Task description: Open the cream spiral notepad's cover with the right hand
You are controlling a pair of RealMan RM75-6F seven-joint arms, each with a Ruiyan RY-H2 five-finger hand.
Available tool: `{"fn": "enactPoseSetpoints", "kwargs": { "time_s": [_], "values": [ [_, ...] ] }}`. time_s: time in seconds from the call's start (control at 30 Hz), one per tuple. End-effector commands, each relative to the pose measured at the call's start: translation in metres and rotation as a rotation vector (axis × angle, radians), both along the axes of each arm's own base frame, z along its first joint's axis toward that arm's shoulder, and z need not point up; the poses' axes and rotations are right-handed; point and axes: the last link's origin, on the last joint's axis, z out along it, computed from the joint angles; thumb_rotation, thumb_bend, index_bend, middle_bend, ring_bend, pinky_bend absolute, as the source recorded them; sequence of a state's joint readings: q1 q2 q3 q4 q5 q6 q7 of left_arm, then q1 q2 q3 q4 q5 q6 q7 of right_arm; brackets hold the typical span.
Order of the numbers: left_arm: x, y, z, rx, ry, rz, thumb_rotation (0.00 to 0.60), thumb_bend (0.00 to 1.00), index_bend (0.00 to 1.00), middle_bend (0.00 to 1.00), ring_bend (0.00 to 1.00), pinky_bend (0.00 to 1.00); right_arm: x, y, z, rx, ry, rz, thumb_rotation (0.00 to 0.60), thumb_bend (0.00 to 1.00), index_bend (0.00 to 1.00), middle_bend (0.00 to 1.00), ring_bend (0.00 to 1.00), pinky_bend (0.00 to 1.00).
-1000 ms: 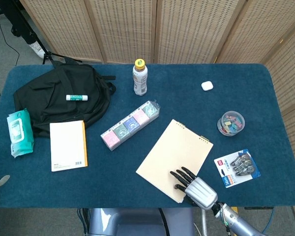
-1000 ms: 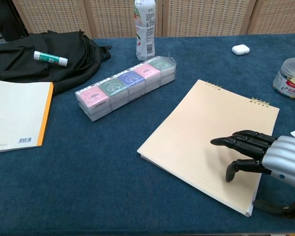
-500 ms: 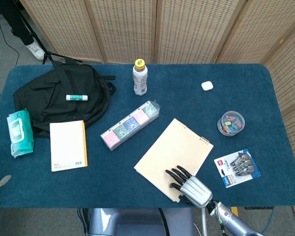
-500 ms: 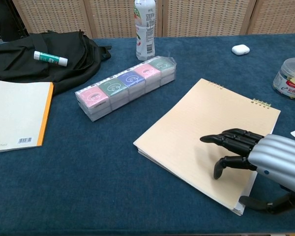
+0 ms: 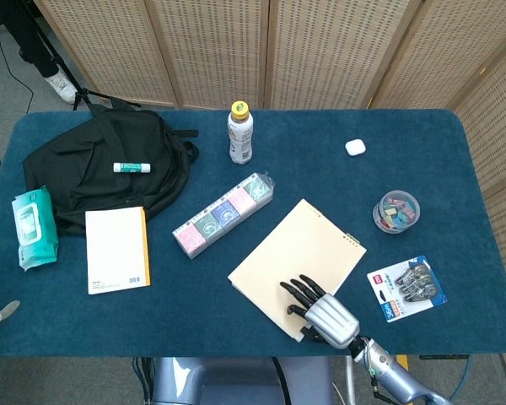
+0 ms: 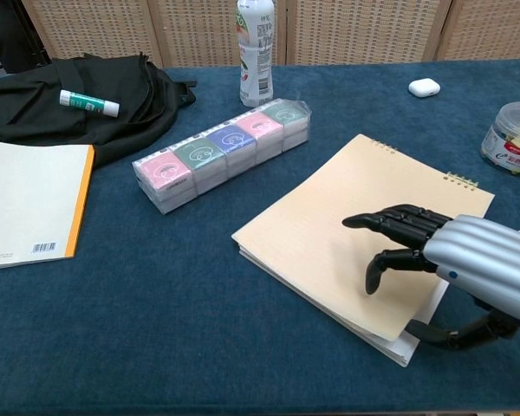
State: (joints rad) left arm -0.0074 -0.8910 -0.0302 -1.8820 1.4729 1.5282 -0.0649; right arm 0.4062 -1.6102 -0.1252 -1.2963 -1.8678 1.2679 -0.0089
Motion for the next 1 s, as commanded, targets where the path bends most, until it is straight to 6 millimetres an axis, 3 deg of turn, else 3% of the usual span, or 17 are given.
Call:
{"fn": "enactPoseSetpoints", "kwargs": {
  "time_s": [0.03,0.57,0.9,1.0],
  "values": [
    [0.0,0.0,0.0,0.0,0.001,0.0,0.6,0.0,0.0,0.0,0.0,0.0,0.003,-0.004,-0.001,-0.009,-0.016,-0.004,0.6,0.41,0.37,0.04,0.0,0.0],
    [0.0,0.0,0.001,0.001,-0.004,0.001,0.6,0.0,0.0,0.0,0.0,0.0,0.018,-0.023,-0.005,-0.038,-0.065,-0.041,0.6,0.44,0.37,0.05,0.0,0.0],
    [0.0,0.0,0.001,-0.001,-0.005,-0.001,0.6,0.0,0.0,0.0,0.0,0.0,0.019,-0.022,-0.003,-0.036,-0.068,-0.037,0.6,0.44,0.47,0.05,0.0,0.0],
    [0.0,0.0,0.001,-0.001,-0.004,-0.002,0.6,0.0,0.0,0.0,0.0,0.0,0.019,-0.023,-0.002,-0.039,-0.069,-0.039,0.6,0.49,0.48,0.06,0.0,0.0]
  ]
}}
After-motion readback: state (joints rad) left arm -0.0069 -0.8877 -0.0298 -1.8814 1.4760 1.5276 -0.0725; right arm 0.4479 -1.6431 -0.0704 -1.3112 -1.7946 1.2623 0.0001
